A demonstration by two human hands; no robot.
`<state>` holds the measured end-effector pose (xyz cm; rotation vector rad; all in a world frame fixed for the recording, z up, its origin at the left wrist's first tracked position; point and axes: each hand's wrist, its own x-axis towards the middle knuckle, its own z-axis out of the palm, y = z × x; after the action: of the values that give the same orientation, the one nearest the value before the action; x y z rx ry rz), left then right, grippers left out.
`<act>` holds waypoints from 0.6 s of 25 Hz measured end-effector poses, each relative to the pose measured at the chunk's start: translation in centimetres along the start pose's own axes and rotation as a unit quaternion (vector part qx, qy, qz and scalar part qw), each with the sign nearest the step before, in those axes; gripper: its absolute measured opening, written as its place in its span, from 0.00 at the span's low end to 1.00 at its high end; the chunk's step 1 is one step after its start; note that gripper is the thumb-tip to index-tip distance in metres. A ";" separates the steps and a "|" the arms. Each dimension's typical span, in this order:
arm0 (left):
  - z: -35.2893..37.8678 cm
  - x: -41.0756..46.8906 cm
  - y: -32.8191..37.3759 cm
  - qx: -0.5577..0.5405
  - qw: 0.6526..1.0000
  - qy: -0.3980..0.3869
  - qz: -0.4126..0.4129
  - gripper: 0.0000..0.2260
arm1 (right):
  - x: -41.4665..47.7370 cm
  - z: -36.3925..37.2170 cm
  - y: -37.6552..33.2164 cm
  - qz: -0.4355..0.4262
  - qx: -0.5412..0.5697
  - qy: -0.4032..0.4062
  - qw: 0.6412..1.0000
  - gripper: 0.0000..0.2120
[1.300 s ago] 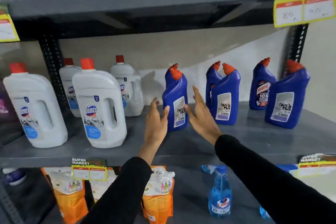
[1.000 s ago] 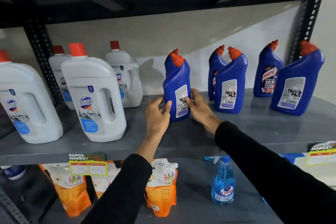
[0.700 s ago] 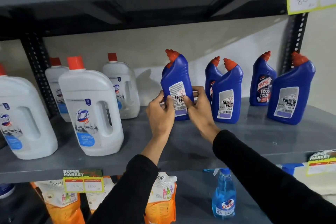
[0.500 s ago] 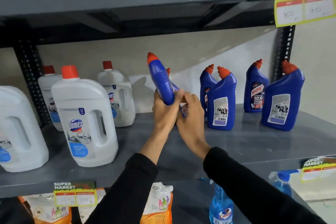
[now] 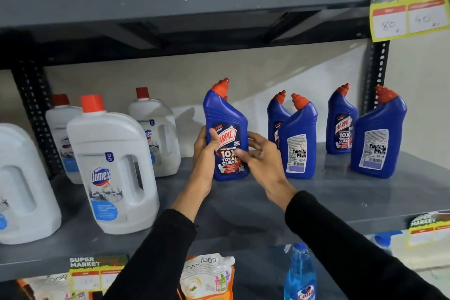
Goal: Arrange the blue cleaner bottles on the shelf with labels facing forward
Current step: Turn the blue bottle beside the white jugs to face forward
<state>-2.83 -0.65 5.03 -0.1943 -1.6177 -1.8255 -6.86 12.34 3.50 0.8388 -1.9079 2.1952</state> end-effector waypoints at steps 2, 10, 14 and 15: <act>-0.3 0.3 -0.7 0.038 0.999 -0.004 -0.005 0.10 | 0.2 0.1 0.4 0.002 -0.003 0.015 1.000 0.25; -0.4 0.7 -4.3 0.101 0.994 0.016 -0.028 0.08 | 0.7 -0.9 3.3 0.056 -0.044 0.000 0.997 0.25; -0.3 0.7 -5.0 0.109 0.992 0.034 -0.061 0.08 | 1.0 -1.1 4.3 0.080 -0.032 -0.004 0.996 0.26; -0.1 0.5 -4.8 0.118 0.990 0.029 -0.070 0.09 | 0.9 -1.2 4.3 0.081 -0.036 -0.011 0.996 0.26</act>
<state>-5.99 -0.93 1.32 0.0804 -1.8276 -1.7057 -9.85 12.35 0.10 0.7239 -2.1212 2.1961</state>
